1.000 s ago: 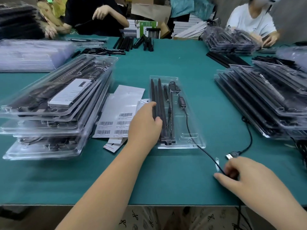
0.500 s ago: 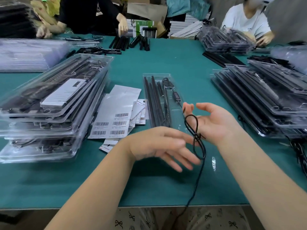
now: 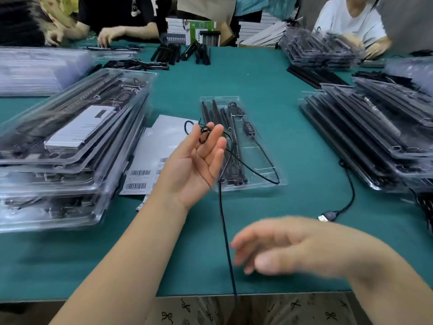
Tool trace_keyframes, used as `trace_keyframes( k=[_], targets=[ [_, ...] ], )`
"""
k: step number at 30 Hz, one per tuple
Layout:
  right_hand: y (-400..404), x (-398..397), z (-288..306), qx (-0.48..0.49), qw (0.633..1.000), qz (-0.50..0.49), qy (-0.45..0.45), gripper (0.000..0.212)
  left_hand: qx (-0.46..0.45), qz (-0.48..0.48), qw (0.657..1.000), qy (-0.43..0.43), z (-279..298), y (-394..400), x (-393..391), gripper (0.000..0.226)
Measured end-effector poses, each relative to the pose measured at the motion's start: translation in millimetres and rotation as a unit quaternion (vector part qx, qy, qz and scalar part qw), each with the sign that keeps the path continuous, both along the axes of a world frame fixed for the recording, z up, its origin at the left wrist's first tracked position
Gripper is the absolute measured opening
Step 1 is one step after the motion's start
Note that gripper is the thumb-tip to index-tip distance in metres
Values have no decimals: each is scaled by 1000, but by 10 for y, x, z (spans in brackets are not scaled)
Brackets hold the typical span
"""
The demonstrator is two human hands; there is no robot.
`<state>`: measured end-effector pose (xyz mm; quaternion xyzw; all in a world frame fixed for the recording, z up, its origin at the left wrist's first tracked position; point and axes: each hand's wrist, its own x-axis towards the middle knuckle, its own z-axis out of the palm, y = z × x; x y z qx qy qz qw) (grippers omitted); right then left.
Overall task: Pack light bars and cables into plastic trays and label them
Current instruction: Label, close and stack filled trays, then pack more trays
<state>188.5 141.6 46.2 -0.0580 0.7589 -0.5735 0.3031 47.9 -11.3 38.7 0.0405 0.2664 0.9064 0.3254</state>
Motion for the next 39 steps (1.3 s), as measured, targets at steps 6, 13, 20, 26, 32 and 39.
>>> trace_keyframes(
  k=[6, 13, 20, 26, 32, 39],
  targets=[
    [-491, 357, -176, 69, 990, -113, 39, 64, 17, 48, 998, -21, -52, 39, -49, 30],
    [-434, 458, -163, 139, 975, -38, 171, 10, 1, 38, 998, -40, -83, 42, -65, 31],
    [-19, 301, 405, -416, 900, -126, -28, 9, -50, -40, 997, -49, -76, -17, -72, 62],
    [372, -462, 944, 167, 842, -264, 439, 20, -176, -82, 981, 4, -70, -32, -76, 57],
    [514, -1024, 419, 394, 661, -312, 557, 21, -347, -21, 929, 125, -82, 28, -39, 14],
    [705, -977, -114, 418, 827, -309, 213, 31, -467, 134, 817, 311, -171, 42, -76, 15]
  ],
)
